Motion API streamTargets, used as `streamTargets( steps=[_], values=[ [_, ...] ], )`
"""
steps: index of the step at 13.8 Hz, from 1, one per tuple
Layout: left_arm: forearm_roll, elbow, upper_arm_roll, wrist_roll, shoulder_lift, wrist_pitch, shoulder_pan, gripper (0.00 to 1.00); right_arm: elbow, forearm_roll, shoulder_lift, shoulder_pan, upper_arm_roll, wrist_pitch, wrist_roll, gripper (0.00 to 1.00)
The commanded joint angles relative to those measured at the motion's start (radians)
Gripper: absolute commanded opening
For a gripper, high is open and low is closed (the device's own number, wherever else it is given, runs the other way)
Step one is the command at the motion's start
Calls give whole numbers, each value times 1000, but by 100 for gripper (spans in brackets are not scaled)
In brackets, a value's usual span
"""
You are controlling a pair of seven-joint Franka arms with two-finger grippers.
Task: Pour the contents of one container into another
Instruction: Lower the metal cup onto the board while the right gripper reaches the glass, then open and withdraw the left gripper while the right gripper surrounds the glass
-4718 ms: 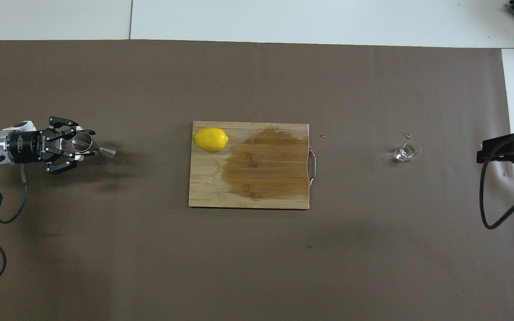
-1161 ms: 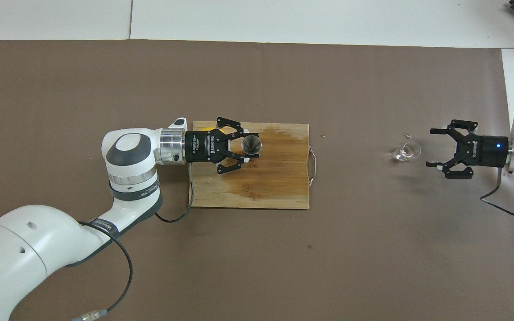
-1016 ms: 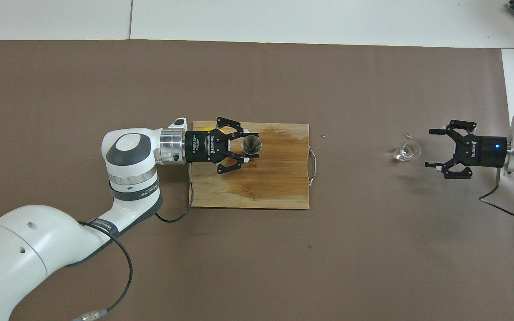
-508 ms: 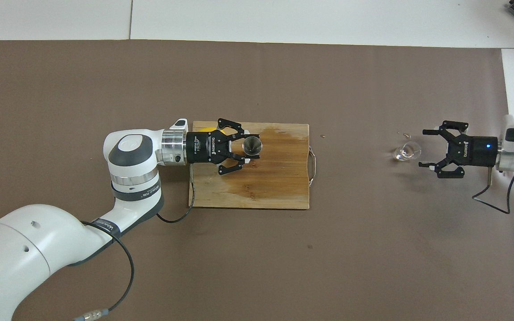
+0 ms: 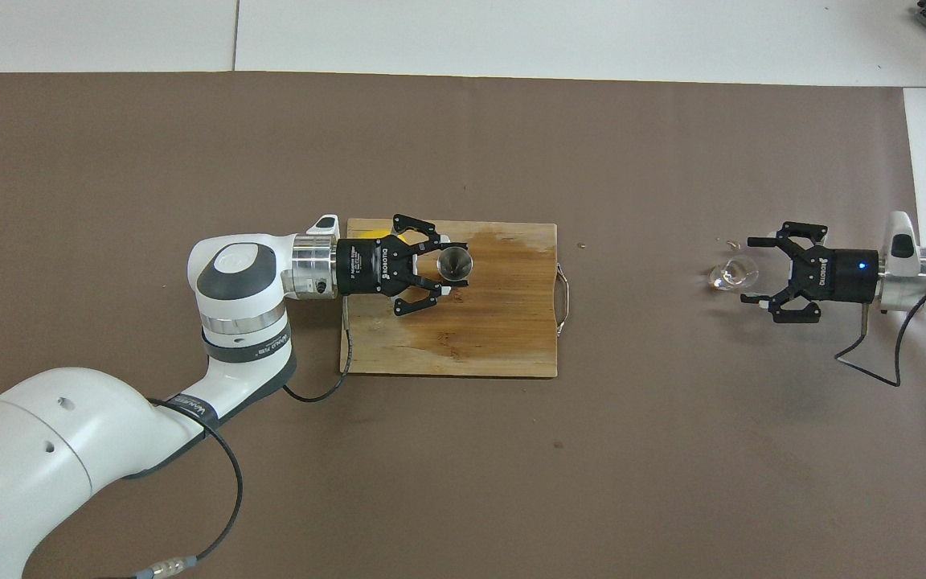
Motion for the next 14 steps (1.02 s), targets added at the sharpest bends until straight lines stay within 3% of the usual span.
streamTargets(
  steps=[1,5,11,14],
  values=[
    [-18,9,13,19,7,8,-16,100,-12,45,-2,8,4,25,-15,100],
    [20,15,13,13,7,2,1,100,-12,44,1,22,4,53,-15,90],
    [146,68,33,-15,-4,-27,82,100,-12,35,1,17,4,62,-18,90],
    [267,115,34,-67,-31,-133,155,100,-16,32,1,17,4,74,-16,96]
  ],
)
